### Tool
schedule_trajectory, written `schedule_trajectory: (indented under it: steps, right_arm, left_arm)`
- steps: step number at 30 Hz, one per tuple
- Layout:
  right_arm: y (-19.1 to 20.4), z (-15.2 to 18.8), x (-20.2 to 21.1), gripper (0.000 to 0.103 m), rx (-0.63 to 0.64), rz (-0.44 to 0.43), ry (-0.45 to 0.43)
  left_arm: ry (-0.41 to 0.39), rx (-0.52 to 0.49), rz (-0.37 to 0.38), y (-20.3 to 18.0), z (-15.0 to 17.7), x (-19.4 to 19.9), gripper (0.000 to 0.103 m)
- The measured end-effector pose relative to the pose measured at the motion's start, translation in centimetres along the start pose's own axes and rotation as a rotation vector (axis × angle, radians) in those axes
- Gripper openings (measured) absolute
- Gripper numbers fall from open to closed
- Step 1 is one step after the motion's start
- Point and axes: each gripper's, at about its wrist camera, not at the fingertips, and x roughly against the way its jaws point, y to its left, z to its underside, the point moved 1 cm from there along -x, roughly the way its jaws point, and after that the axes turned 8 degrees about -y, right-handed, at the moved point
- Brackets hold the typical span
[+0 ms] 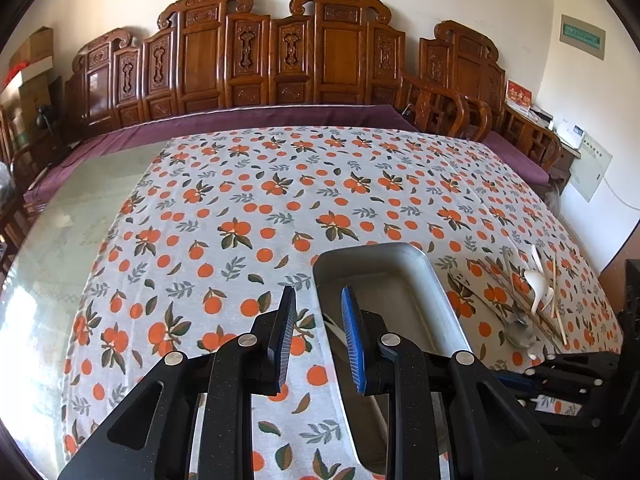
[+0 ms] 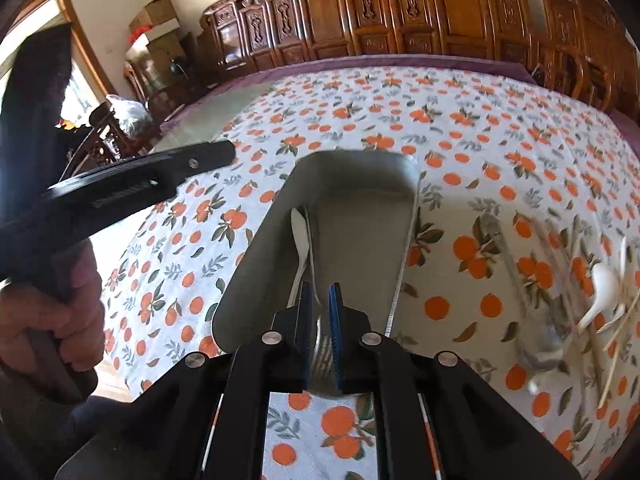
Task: Organize utensils
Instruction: 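Lower the metal fork into the grey tray and open the right tool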
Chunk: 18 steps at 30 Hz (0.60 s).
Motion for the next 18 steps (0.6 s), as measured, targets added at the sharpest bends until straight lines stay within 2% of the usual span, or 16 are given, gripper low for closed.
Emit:
schedule_trajectory:
  steps: [2,4,6,11,18]
  right_arm:
    - [-0.7,0.0,1.2,0.012,0.013,0.009,-0.024]
    - [-2.2,0.0,2.5,0.012,0.021,0.031,-0.048]
    - [-3.8,0.1,3.7,0.012,0.024,0.057,-0.068]
    - [-9.5,0.4,6.5,0.012,-0.005,0.139,-0.110]
    - [-17.2,1.3,8.8,0.018,-0.037,0.261,-0.128]
  left_arm:
    - [-0.004,-0.004,0.012,-0.6,0.0,0.0,0.023]
    - [-0.009,-0.015,0.022,-1.3,0.0,0.0,0.031]
    - [-0.009,-0.025,0.037,-2.3,0.0,-0.2,0.032]
    - [-0.005,-0.058,0.081,-5.4,0.2,-0.6,0.040]
    - [0.014,-0.105,0.142,-10.2,0.6,-1.7,0.041]
